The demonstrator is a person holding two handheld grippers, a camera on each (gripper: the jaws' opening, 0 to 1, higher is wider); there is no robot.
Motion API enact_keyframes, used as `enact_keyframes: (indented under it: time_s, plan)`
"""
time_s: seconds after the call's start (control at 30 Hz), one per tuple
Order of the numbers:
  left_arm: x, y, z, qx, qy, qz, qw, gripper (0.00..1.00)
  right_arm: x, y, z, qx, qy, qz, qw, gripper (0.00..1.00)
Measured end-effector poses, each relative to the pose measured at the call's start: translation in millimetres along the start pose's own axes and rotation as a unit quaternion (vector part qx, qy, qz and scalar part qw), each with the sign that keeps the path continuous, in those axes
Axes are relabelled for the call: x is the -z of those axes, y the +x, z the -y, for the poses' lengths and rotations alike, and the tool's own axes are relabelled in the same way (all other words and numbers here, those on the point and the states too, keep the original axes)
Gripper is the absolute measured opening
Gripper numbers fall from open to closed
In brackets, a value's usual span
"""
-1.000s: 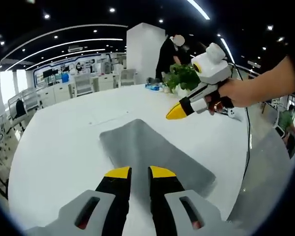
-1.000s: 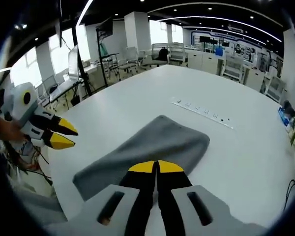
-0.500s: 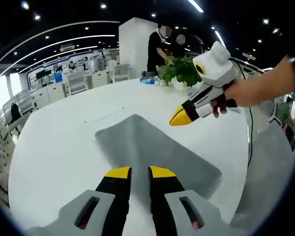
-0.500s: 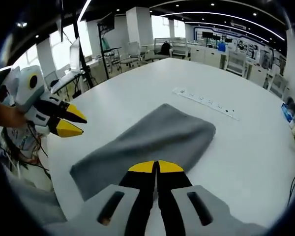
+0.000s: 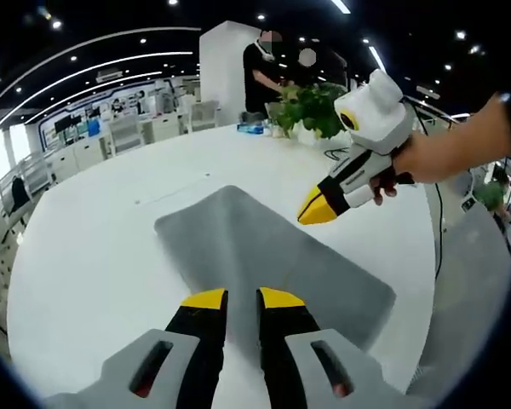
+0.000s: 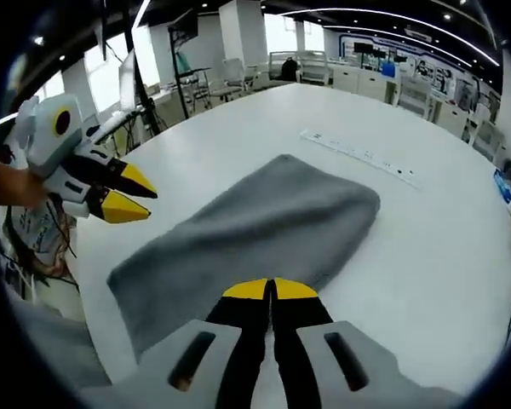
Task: Fold the towel on the table until its edges align and the towel forms a compact rectangular stack.
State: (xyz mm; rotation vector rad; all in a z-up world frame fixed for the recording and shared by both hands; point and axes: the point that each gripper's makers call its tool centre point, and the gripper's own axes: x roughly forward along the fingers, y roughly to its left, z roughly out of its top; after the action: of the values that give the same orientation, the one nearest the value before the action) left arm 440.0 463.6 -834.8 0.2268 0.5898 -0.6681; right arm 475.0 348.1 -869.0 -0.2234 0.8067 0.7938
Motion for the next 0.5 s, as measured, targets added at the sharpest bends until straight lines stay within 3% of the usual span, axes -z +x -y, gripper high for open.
enact_keyframes:
  time_s: [0.3, 0.5]
  plan:
    - [7.5, 13, -8.8, 0.0, 0.002, -0.013, 0.9999, 0.14, 8.0, 21, 2, -0.011, 0.002, -0.005, 0.9999, 0.0]
    - [12.3, 38, -12.2, 0.008, 0.006, -0.022, 0.9997, 0.14, 18.3, 33, 9, -0.007, -0.002, -0.015, 0.9999, 0.0]
